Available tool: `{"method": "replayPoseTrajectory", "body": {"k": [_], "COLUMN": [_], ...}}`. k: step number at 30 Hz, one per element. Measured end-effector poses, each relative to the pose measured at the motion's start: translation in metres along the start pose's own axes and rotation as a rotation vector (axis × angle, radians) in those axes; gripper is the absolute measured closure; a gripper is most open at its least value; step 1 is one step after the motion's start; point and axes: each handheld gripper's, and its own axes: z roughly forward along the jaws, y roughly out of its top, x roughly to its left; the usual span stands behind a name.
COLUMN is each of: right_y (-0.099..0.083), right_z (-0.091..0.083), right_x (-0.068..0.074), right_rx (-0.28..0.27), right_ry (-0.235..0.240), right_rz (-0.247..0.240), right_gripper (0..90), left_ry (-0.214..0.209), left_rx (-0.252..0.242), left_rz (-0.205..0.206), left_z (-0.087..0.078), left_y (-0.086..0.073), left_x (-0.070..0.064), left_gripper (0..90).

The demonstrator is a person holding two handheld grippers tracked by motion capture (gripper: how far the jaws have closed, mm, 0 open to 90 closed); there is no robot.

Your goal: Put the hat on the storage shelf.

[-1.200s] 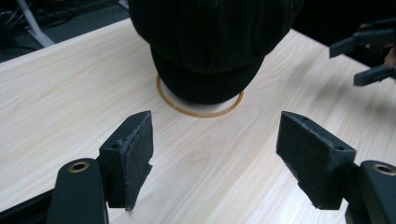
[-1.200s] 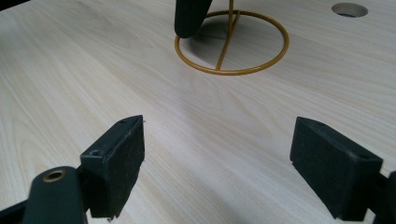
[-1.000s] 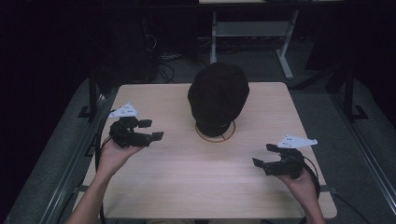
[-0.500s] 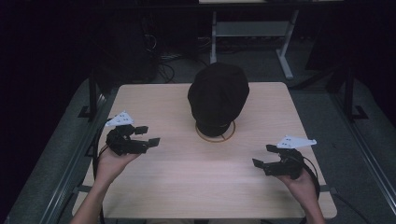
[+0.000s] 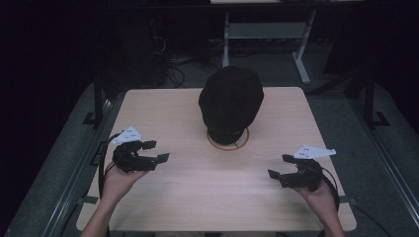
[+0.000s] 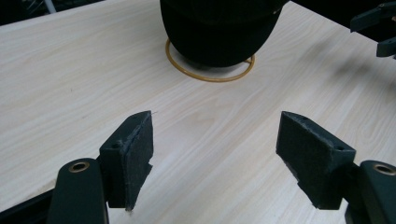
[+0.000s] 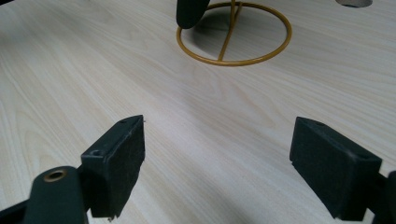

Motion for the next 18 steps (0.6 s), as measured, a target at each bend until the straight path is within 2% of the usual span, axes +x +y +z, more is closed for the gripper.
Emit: {"method": "replayPoseTrajectory", "body": {"k": [10, 17, 18], "right_y": [-0.001, -0.004, -0.005], "right_z": [-0.003, -0.002, -0.002], "right_x": [0.008, 0.015, 0.015], "right_rx": [-0.001, -0.007, -0.011], "right_ry": [0.017, 0.034, 0.037], "right_rz": [-0.012, -0.035, -0.033], "right_gripper": [17.7, 17.7, 17.7], "left_ry": [0.023, 0.017, 0.013], "left_rx": [0.005, -0.022, -0.013], "left_rz": [0.012, -0.022, -0.023], "left_z": [-0.004, 0.000, 0.001], "left_y": [-0.018, -0.035, -0.037], "left_x": [-0.010, -0.018, -0.019], "left_gripper": [26.7, 26.6, 26.7]}}
